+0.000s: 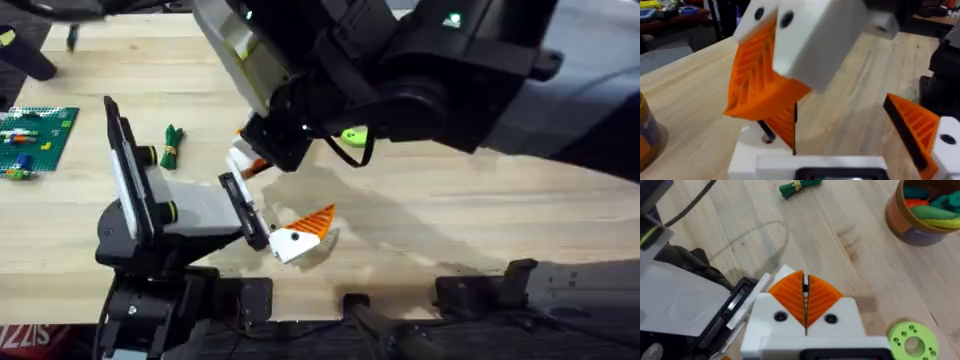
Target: Pick up the gripper from the table and insert it into the empty holder that is missing its gripper. Then pick up a screw, insert it into the mounting hole, and use the screwdriver to tighten it. Finally, clean up the table by picking up the vegetable and placing it into the bucket.
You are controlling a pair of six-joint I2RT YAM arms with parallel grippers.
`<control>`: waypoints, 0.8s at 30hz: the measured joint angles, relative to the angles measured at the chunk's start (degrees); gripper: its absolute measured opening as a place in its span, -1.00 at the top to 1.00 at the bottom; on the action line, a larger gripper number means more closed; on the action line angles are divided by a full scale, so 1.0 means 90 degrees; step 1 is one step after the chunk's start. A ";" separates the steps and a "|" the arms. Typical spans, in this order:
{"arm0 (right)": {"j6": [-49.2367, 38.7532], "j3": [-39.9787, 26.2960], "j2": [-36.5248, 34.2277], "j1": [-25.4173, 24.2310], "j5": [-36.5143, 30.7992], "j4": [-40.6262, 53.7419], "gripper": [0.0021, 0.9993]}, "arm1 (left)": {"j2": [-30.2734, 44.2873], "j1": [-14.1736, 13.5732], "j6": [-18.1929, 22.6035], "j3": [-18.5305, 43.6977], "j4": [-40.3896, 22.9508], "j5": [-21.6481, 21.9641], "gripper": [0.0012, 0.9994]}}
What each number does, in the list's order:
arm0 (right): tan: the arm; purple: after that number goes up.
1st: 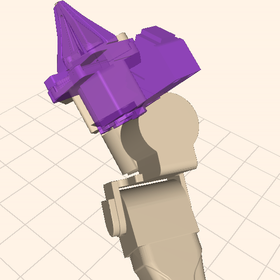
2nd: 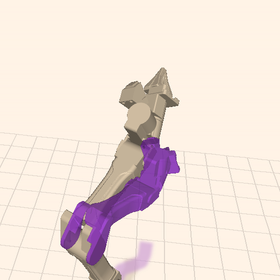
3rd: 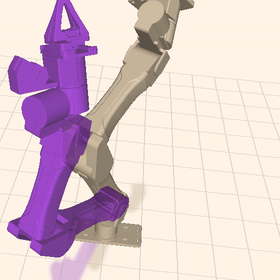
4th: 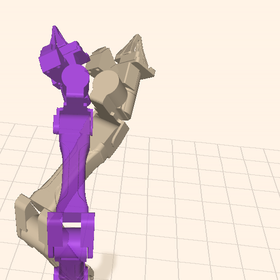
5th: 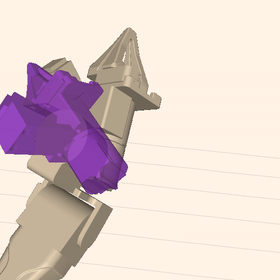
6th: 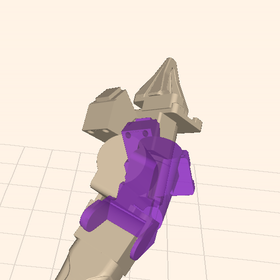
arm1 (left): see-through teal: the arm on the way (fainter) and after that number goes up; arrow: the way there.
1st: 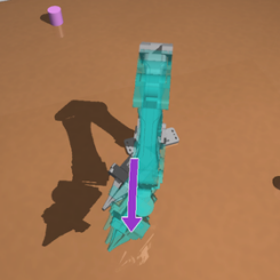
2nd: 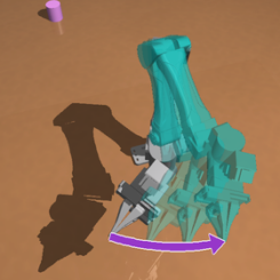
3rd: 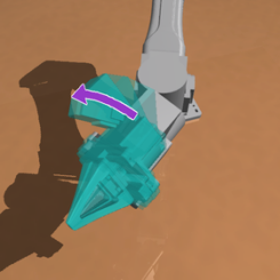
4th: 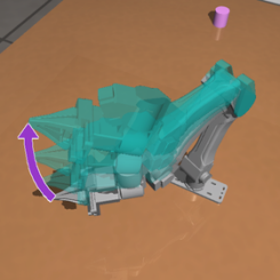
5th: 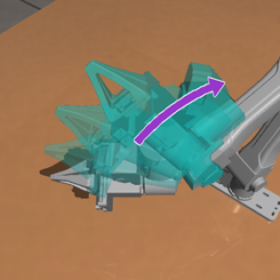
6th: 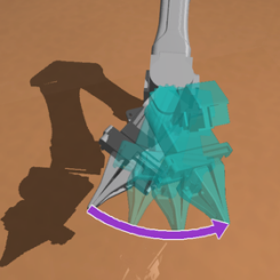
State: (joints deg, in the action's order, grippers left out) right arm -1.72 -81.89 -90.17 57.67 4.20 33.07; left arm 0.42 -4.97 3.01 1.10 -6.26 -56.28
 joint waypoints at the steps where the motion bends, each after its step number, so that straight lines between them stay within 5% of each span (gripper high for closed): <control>1: 0.0000 0.0000 0.0000 -0.0002 -0.0003 0.0031 0.99 | 0.0000 -0.0005 -0.0001 0.0000 0.0000 -0.0004 -0.97; 24: 0.0047 -0.0002 0.0039 0.0053 -0.0045 0.0118 0.99 | -0.0001 -0.0005 -0.0002 0.0000 0.0000 -0.0009 -0.97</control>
State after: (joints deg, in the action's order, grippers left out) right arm -1.30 -81.91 -89.82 58.15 3.79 34.13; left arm 0.40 -5.02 2.98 1.10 -6.26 -56.36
